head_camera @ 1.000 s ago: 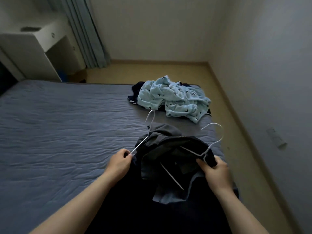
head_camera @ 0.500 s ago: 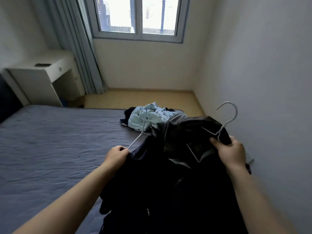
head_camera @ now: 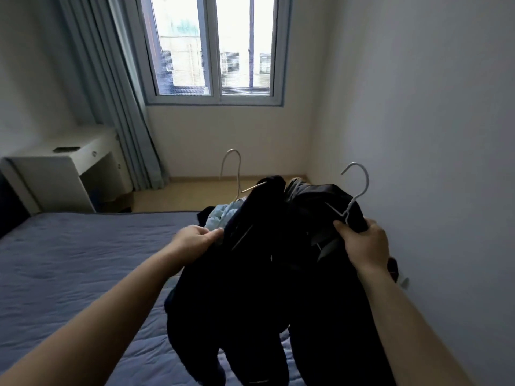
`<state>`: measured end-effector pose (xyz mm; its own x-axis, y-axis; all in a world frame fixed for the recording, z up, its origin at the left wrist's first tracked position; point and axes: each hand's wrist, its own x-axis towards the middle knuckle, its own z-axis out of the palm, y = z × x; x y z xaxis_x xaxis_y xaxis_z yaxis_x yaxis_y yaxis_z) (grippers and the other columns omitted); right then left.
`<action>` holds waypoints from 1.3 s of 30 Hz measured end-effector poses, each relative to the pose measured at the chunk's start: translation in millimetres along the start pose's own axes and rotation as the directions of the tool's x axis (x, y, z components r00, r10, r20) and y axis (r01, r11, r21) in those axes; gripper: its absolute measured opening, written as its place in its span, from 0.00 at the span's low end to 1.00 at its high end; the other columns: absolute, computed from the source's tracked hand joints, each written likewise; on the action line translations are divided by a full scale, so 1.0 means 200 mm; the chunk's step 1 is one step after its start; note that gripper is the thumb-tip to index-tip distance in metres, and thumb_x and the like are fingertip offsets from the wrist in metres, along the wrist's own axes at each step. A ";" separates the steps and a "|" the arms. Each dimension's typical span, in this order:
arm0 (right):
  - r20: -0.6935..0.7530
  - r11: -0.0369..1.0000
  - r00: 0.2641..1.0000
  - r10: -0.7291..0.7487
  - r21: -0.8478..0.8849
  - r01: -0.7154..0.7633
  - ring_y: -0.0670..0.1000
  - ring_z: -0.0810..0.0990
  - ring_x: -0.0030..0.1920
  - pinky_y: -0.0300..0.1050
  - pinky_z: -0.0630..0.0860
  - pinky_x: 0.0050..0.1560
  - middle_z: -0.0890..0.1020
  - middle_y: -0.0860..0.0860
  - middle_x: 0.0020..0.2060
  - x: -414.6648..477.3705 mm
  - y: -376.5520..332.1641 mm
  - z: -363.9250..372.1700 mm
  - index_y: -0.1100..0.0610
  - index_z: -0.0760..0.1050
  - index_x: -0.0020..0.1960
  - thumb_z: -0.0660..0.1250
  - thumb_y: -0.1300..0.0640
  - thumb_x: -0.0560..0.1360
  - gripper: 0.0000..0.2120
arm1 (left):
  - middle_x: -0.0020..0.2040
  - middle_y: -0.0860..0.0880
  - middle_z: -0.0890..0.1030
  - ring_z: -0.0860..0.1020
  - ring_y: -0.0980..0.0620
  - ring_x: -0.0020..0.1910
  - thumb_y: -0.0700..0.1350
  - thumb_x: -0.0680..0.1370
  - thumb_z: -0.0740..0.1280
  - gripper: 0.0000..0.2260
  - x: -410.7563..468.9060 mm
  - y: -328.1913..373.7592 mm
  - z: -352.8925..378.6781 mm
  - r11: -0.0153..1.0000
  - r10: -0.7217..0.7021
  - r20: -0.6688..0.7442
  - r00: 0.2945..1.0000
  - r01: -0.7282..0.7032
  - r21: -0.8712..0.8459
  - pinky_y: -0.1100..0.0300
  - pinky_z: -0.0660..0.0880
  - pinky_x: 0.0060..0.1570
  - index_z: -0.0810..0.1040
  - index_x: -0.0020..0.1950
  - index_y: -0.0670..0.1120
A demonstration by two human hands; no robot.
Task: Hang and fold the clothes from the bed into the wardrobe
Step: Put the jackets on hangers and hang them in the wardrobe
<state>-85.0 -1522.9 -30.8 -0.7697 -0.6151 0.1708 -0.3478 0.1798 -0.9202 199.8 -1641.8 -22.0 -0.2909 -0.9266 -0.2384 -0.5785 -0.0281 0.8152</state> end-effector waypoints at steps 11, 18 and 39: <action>-0.123 0.996 0.988 0.092 0.010 -0.091 0.56 0.77 0.43 0.45 0.68 0.42 0.77 0.51 0.38 -0.18 -0.04 0.06 0.58 0.76 0.48 0.72 0.53 0.74 0.09 | 0.22 0.51 0.64 0.62 0.56 0.23 0.47 0.79 0.65 0.23 -0.01 -0.10 0.20 0.912 0.379 -0.348 0.857 -0.410 -0.017 0.61 0.57 0.26 0.69 0.27 0.36; -0.193 0.988 0.969 0.156 0.013 -0.157 0.59 0.80 0.48 0.47 0.73 0.46 0.82 0.56 0.44 -0.34 0.00 0.20 0.59 0.79 0.49 0.72 0.53 0.73 0.10 | 0.28 0.57 0.76 0.73 0.63 0.26 0.43 0.79 0.65 0.10 -0.04 -0.18 0.17 0.905 0.338 -0.055 0.940 -0.340 -0.256 0.69 0.68 0.30 0.78 0.38 0.46; 0.382 0.973 0.919 -0.097 0.232 0.006 0.47 0.81 0.37 0.42 0.74 0.36 0.82 0.46 0.34 -0.13 0.08 0.10 0.52 0.78 0.40 0.74 0.52 0.72 0.06 | 0.23 0.49 0.69 0.66 0.53 0.24 0.51 0.79 0.64 0.22 -0.52 -0.23 0.58 0.918 -0.100 -0.528 0.843 -0.126 -0.375 0.56 0.64 0.33 0.73 0.27 0.42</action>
<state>-59.7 -1520.2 -57.6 -0.4691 -0.8761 0.1117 -0.2193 -0.0070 -0.9756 168.4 -1501.2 -96.1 0.2150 -0.9766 -0.0041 -0.2090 -0.0501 0.9766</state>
